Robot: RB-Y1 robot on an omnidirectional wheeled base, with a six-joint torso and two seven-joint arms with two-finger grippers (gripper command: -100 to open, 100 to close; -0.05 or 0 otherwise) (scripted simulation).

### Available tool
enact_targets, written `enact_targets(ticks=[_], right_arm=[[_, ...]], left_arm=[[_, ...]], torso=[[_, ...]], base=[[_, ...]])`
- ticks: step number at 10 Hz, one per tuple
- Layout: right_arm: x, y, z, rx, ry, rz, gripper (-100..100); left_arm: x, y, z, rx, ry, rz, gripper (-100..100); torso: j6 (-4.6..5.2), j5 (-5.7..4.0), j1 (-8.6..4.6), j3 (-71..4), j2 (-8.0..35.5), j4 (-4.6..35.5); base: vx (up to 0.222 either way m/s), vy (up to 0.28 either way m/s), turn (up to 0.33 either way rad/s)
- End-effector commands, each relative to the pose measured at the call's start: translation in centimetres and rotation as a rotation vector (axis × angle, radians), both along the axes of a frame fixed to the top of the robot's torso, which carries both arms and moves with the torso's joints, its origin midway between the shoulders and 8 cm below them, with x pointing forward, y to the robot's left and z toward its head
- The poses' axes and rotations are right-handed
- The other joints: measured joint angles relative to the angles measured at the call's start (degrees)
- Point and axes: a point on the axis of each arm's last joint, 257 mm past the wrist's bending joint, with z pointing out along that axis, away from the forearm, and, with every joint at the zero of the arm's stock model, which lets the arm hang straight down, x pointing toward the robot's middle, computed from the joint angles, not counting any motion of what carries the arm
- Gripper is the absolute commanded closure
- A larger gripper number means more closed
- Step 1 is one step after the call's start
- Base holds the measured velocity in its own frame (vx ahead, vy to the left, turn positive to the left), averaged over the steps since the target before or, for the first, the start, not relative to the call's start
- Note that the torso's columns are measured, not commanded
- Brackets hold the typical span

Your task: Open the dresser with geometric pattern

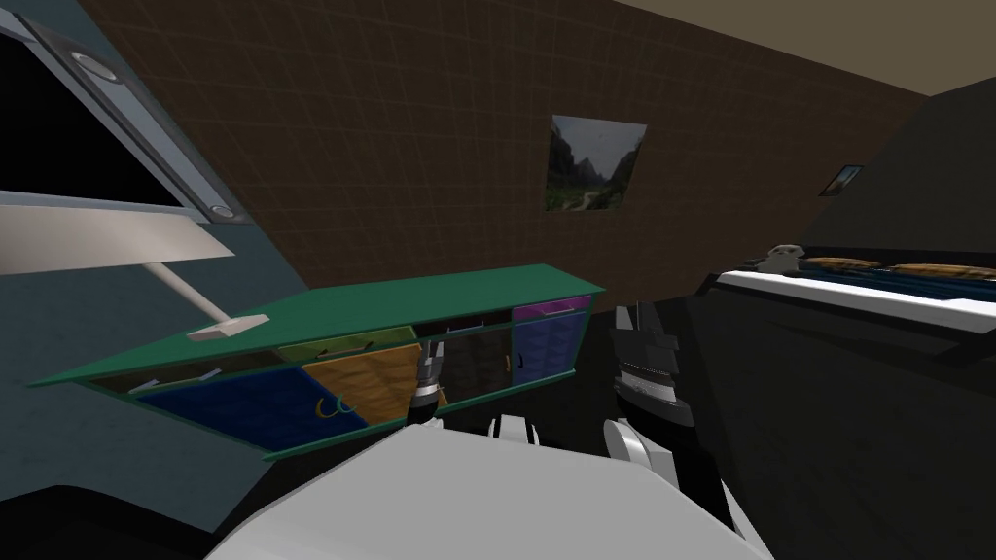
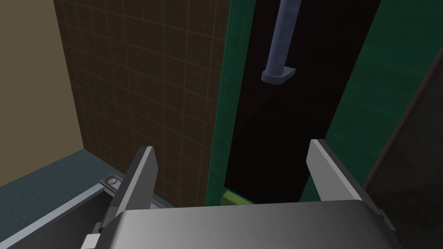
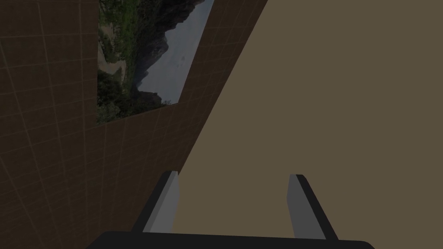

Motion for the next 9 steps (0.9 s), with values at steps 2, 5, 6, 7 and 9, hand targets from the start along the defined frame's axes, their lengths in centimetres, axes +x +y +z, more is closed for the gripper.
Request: enact_targets(ticks=[2, 5, 6, 7, 9], right_arm=[[0.0, 0.0, 0.0, 0.0, 0.0, 0.0, 0], [0.0, 0.0, 0.0, 0.0, 0.0, 0.0, 0], [0.0, 0.0, 0.0, 0.0, 0.0, 0.0, 0], [0.0, 0.0, 0.0, 0.0, 0.0, 0.0, 0], [0.0, 0.0, 0.0, 0.0, 0.0, 0.0, 0]], left_arm=[[-0.4, -1.0, -2.4, -0.07, 0.018, 0.013, -100], [0.1, -2.5, -2.4, -0.079, 0.019, -0.02, -100], [0.5, -3.7, -2.1, -0.078, 0.019, -0.054, -100], [0.9, -4.9, -1.9, -0.077, 0.02, -0.089, -100], [1.4, -7.4, -1.5, -0.075, 0.022, -0.157, -100]], torso=[[0.0, 0.0, -0.01, 0.06, 0.11, 0.03], [-0.01, 0.02, 0.12, 0.13, 0.23, 0.06], [-0.05, 0.04, 0.16, 0.11, 0.17, 0.05], [0.0, 0.03, 0.08, 0.01, 0.01, 0.01], [0.02, 0.0, -0.02, -0.01, 0.0, -0.01]], base=[[0.084, -0.064, 0.009], [0.053, -0.03, 0.099], [0.079, -0.001, 0.312], [0.097, 0.012, 0.369], [0.089, -0.002, 0.349]])
